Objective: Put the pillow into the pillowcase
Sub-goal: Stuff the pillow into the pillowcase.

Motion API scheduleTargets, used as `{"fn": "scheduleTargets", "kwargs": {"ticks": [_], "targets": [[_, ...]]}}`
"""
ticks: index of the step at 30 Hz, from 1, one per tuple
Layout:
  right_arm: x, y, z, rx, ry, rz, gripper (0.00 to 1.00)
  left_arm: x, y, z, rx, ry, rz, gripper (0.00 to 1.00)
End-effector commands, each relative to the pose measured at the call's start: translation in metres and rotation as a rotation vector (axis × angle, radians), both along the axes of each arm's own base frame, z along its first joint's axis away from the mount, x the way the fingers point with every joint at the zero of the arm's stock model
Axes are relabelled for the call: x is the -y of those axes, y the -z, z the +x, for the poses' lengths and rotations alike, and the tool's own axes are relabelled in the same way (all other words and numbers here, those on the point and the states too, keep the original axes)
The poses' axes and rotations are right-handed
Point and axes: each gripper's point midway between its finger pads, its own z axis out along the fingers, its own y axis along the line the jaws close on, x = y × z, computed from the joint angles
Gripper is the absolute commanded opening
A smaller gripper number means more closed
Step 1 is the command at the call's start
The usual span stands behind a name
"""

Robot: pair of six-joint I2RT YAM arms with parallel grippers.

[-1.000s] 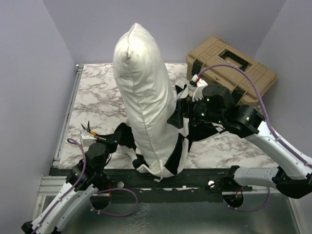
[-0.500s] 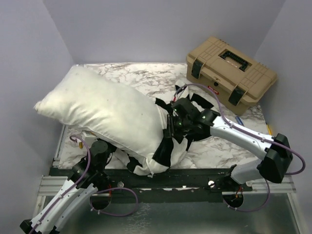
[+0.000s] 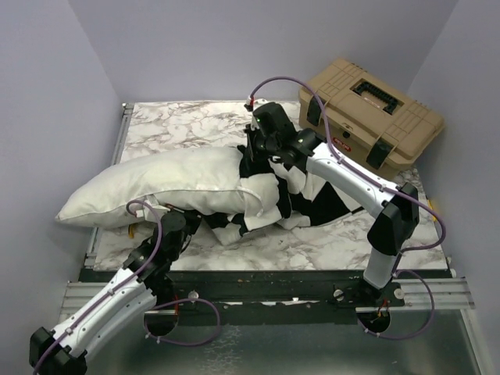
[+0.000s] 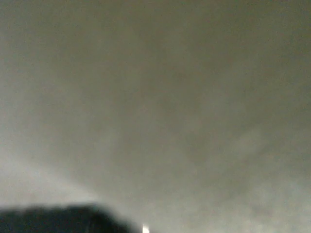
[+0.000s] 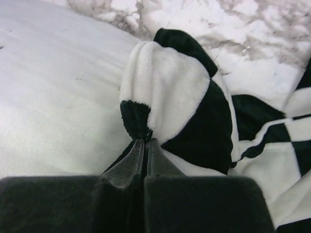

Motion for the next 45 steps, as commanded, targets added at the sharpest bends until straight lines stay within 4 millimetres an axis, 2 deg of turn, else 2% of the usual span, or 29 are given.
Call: {"fn": "scheduleTargets", "kwargs": {"ticks": [1, 4, 7, 8, 10, 11, 12, 13, 14, 16, 19, 21, 24, 25, 26, 27, 29, 34, 36, 39, 41, 43, 45], "targets": [[0.017, -0.016, 0.043, 0.132, 0.046, -0.078, 0.0, 0.04, -0.029, 0.018, 0.089, 0.097, -0.144, 0.0], [0.029, -0.032, 0.059, 0.166, 0.082, -0.058, 0.03, 0.062, -0.035, 0.027, 0.089, 0.164, -0.137, 0.0], [0.039, -0.051, 0.06, 0.202, 0.095, -0.051, 0.08, 0.084, -0.047, 0.032, 0.09, 0.263, -0.081, 0.01], [0.043, -0.055, 0.058, 0.203, 0.101, -0.056, 0.12, 0.09, -0.053, 0.031, 0.099, 0.303, -0.061, 0.12], [0.054, -0.059, 0.048, 0.191, 0.121, -0.061, 0.19, 0.099, -0.062, 0.023, 0.107, 0.382, -0.036, 0.41], [0.061, -0.058, 0.042, 0.177, 0.138, -0.067, 0.23, 0.1, -0.064, 0.017, 0.094, 0.411, -0.013, 0.52], [0.068, -0.059, 0.034, 0.161, 0.156, -0.065, 0.28, 0.098, -0.067, 0.011, 0.079, 0.431, 0.007, 0.59], [0.075, -0.056, 0.026, 0.141, 0.17, -0.062, 0.35, 0.092, -0.059, 0.001, 0.017, 0.447, 0.054, 0.65], [0.082, -0.055, 0.017, 0.124, 0.185, -0.054, 0.44, 0.088, -0.066, -0.005, 0.016, 0.457, 0.074, 0.68], [0.094, -0.052, -0.002, 0.081, 0.206, -0.035, 0.61, 0.075, -0.065, -0.025, -0.058, 0.485, 0.131, 0.72], [0.105, -0.052, -0.033, 0.022, 0.207, 0.021, 0.73, 0.066, -0.067, -0.056, -0.141, 0.562, 0.148, 0.73], [0.108, -0.055, -0.054, -0.016, 0.182, 0.071, 0.75, 0.065, -0.074, -0.073, -0.156, 0.618, 0.13, 0.73], [0.107, -0.052, -0.08, -0.102, 0.143, 0.12, 0.76, 0.068, -0.087, -0.087, -0.139, 0.672, 0.094, 0.73], [0.106, -0.05, -0.088, -0.133, 0.126, 0.132, 0.83, 0.069, -0.09, -0.088, -0.135, 0.683, 0.092, 0.73], [0.102, -0.047, -0.097, -0.173, 0.1, 0.148, 0.95, 0.071, -0.091, -0.088, -0.134, 0.696, 0.101, 0.73], [0.101, -0.043, -0.104, -0.207, 0.081, 0.148, 0.98, 0.073, -0.089, -0.086, -0.14, 0.708, 0.116, 0.73], [0.094, -0.034, -0.119, -0.278, 0.04, 0.148, 0.96, 0.076, -0.078, -0.083, -0.175, 0.731, 0.16, 0.72], [0.075, -0.017, -0.153, -0.362, -0.016, 0.107, 0.8, 0.087, -0.055, -0.065, -0.241, 0.751, 0.239, 0.71], [0.064, -0.008, -0.165, -0.383, -0.032, 0.078, 0.75, 0.097, -0.046, -0.057, -0.241, 0.764, 0.226, 0.7], [0.049, 0.015, -0.183, -0.434, -0.042, 0.016, 0.68, 0.115, -0.034, -0.047, -0.224, 0.788, 0.179, 0.68], [0.047, 0.032, -0.186, -0.436, -0.008, -0.047, 0.67, 0.12, -0.023, -0.04, -0.221, 0.776, 0.17, 0.65], [0.06, 0.05, -0.178, -0.399, 0.085, -0.146, 0.67, 0.12, -0.013, -0.032, -0.227, 0.749, 0.182, 0.57], [0.075, 0.059, -0.167, -0.35, 0.17, -0.219, 0.68, 0.121, -0.009, -0.028, -0.221, 0.739, 0.184, 0.47]]}}
